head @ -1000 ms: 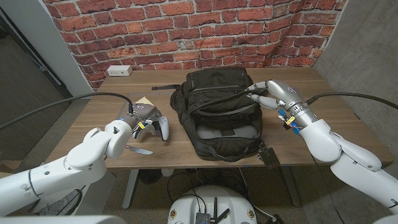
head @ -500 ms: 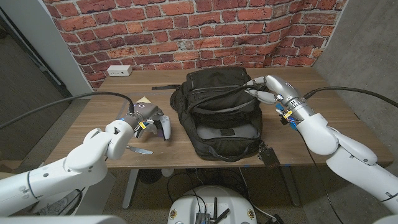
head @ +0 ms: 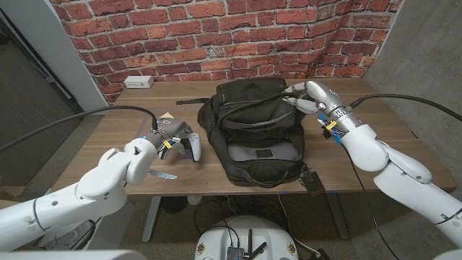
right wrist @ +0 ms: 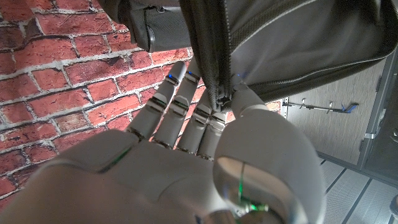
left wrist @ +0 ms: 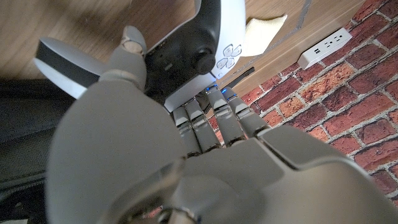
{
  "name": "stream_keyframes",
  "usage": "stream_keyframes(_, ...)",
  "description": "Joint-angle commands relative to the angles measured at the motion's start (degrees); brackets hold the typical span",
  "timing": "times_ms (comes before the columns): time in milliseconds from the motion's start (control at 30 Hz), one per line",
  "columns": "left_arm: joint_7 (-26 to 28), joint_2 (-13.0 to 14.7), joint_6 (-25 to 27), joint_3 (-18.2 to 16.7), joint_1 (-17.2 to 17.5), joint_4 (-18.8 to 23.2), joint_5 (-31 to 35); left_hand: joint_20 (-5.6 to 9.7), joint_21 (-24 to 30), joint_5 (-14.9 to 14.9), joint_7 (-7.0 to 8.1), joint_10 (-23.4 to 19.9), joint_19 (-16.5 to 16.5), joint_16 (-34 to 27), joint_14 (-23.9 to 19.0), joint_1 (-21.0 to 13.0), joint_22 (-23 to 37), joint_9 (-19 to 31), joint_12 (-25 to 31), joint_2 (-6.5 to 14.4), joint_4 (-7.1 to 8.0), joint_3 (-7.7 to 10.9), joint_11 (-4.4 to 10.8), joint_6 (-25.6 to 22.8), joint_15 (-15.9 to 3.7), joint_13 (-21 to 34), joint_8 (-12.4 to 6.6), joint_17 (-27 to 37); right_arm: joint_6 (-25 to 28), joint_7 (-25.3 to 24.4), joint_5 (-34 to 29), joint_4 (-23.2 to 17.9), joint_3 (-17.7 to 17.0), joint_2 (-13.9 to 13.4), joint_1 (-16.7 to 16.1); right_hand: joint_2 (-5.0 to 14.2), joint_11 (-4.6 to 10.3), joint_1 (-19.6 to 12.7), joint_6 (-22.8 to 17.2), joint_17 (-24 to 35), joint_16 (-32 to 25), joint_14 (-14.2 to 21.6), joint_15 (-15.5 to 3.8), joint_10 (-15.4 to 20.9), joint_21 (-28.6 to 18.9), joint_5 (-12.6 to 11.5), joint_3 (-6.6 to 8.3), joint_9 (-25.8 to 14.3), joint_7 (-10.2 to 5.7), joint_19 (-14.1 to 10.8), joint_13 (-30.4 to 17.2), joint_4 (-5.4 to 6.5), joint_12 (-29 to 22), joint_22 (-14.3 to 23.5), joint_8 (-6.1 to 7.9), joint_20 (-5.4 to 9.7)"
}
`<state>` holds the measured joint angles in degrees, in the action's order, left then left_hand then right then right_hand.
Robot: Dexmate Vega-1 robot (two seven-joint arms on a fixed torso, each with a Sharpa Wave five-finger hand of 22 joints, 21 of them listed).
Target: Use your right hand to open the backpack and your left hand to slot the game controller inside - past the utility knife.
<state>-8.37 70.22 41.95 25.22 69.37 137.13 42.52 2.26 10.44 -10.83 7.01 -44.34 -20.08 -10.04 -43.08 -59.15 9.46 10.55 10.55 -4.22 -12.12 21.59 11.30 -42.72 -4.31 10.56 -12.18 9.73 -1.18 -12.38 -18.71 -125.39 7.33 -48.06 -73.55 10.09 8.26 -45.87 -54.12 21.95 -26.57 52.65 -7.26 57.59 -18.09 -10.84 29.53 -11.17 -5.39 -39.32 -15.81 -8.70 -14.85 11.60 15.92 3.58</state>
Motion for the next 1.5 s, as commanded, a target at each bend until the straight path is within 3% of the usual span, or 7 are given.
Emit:
stream_keyframes(33, -0.57, -0.60, 0.02, 0.54, -0.08, 0.71, 0.06, 9.31, 0.29, -0.19, 1.67, -1.35, 0.01, -0.29, -0.68, 2.52, 0.20, 0.30, 0.41, 6.87, 2.51, 2.86, 0.67, -5.98, -9.25, 0.27, -0.28, 0.18, 1.93, 0.80, 2.13, 0.64, 1.72, -0.47, 3.49, 0.57, -0.37, -0.24, -0.43, 0.32, -0.17, 0.48, -5.39, 0.34, -0.45, -0.59, 0.44, -0.21, 0.01, -0.56, -0.20, -0.05, -0.38, 0.28, 0.01, 8.58)
stream_keyframes(300, -0.59, -0.13, 1.45, -0.37, 0.91, 2.13, -0.20, 9.29, 0.30, -0.19, 1.71, -1.41, -0.01, -0.30, -0.69, 2.55, 0.20, 0.30, 0.43, 6.82, 2.47, 2.89, 0.67, -6.05, -9.27, 0.28, -0.27, 0.18, 3.23, 1.13, 3.82, 1.39, 3.23, -0.45, 6.08, 0.60, -0.20, -0.32, -0.44, 0.51, -0.17, 0.48, -5.36, 0.28, -0.66, -0.66, 0.51, -0.24, 0.28, -0.64, -0.43, -0.06, -0.39, 0.30, -0.17, 8.61)
stream_keyframes(667, -2.92, -0.18, 2.78, 0.11, -0.21, 4.45, 1.12, 9.28, 0.32, -0.19, 1.60, -1.49, -0.06, -0.32, -0.77, 2.62, 0.19, 0.31, 0.46, 6.88, 2.50, 2.99, 0.67, -6.08, -9.23, 0.28, -0.24, 0.18, 2.17, -0.41, 4.24, 3.37, 5.83, 0.05, 9.27, 0.51, -0.16, -0.29, -0.56, 0.82, -0.28, 0.63, -5.28, 0.30, -0.92, -0.70, 0.46, -0.28, 0.47, -0.68, -0.72, -0.02, -0.43, 0.34, -0.38, 8.63)
stream_keyframes(1033, -9.00, -2.63, 3.95, 3.25, -4.14, 6.33, 5.19, 9.25, 0.33, -0.16, 1.51, -1.49, -0.12, -0.29, -0.81, 3.04, 0.19, 0.31, 0.45, 6.83, 2.66, 3.02, 0.66, -6.02, -9.09, 0.28, -0.17, 0.15, 3.39, 0.16, 4.06, 4.28, 8.34, -0.11, 12.42, 0.50, -0.37, -0.28, -0.65, 1.03, -0.21, 0.55, -5.21, 0.14, -1.17, -0.75, 0.50, -0.31, 0.69, -0.69, -1.00, 0.01, -0.41, 0.37, -0.60, 8.65)
stream_keyframes(1500, -12.52, -6.74, 6.12, 6.03, -3.73, 8.74, 11.69, 9.20, 0.39, -0.17, 1.29, -1.78, -0.33, -0.30, -0.93, 3.25, 0.19, 0.31, 0.54, 6.78, 2.63, 3.11, 0.63, -6.19, -9.19, 0.28, -0.18, 0.14, 2.68, 0.57, 4.41, 5.87, 10.53, -0.35, 15.07, 0.46, -0.49, -0.27, -0.77, 1.27, -0.18, 0.54, -5.20, 0.25, -1.43, -0.80, 0.53, -0.35, 0.75, -0.68, -1.30, 0.03, -0.48, 0.39, -0.83, 8.64)
